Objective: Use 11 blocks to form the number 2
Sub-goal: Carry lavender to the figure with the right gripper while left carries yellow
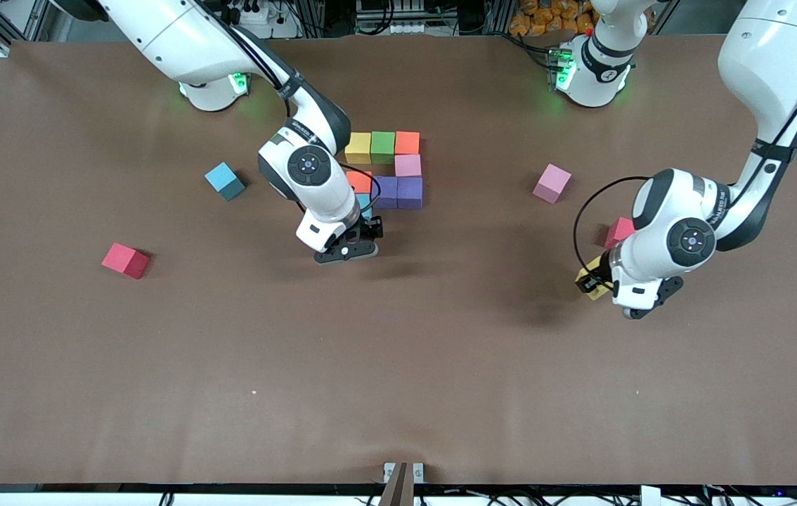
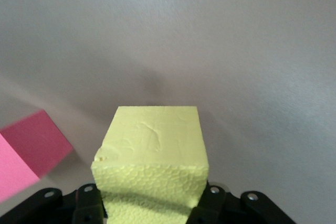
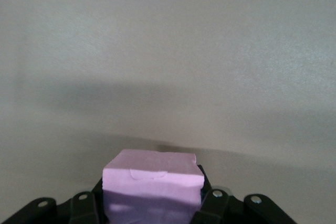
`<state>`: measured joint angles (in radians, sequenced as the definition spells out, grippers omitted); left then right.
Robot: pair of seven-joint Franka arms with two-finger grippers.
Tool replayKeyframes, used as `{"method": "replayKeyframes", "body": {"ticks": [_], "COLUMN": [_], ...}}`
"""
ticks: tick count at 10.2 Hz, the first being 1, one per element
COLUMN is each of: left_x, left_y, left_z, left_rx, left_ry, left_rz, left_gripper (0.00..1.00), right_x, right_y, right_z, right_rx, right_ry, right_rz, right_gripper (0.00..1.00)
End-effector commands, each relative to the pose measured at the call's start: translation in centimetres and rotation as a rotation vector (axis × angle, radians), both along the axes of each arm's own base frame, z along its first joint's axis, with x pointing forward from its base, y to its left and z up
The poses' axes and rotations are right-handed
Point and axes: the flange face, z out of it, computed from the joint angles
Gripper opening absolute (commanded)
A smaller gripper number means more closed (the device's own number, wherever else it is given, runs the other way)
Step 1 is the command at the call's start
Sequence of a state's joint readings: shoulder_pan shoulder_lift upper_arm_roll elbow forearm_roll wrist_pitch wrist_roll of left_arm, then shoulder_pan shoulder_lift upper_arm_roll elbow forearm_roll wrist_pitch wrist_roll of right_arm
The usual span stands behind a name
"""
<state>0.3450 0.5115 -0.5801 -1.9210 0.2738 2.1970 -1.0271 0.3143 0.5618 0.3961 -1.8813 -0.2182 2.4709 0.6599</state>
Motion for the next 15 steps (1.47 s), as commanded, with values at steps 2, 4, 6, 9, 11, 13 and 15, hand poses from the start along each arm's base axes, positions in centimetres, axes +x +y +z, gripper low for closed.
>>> {"method": "replayKeyframes", "body": {"ticks": [2, 4, 6, 9, 11, 13, 15], "left_x": [0.1, 0.4, 0.4, 0.5, 0.4, 0.2, -0.3], "left_y": [-1.9, -2.8, -3.9, -4.0, -5.7, -6.9, -8.3], "left_z": [0.5, 0.6, 0.4, 0.5, 1.1, 0.8, 0.2], "left_rx": [-0.012, -0.022, -0.032, -0.054, -0.080, -0.077, -0.072], "left_ry": [0.018, 0.014, 0.020, 0.031, 0.039, 0.046, 0.058], "left_rz": [0.144, 0.136, 0.140, 0.165, 0.201, 0.212, 0.233], "left_gripper": [0.32, 0.32, 0.32, 0.32, 0.32, 0.32, 0.32], "right_x": [-0.5, -1.6, -2.0, -2.5, -2.4, -2.8, -2.8], "right_y": [0.2, 1.6, 1.4, 0.5, 0.3, 0.5, 0.3], "right_z": [-1.4, -2.2, -2.4, -1.9, -2.1, -2.3, -2.4], "right_rx": [-0.006, -0.010, -0.021, -0.034, -0.033, -0.030, -0.033], "right_ry": [-0.024, -0.021, -0.018, -0.025, -0.026, -0.026, -0.026], "right_rz": [-0.020, -0.027, -0.023, -0.021, -0.022, -0.021, -0.020], "right_gripper": [0.46, 0.46, 0.46, 0.45, 0.44, 0.44, 0.44]}}
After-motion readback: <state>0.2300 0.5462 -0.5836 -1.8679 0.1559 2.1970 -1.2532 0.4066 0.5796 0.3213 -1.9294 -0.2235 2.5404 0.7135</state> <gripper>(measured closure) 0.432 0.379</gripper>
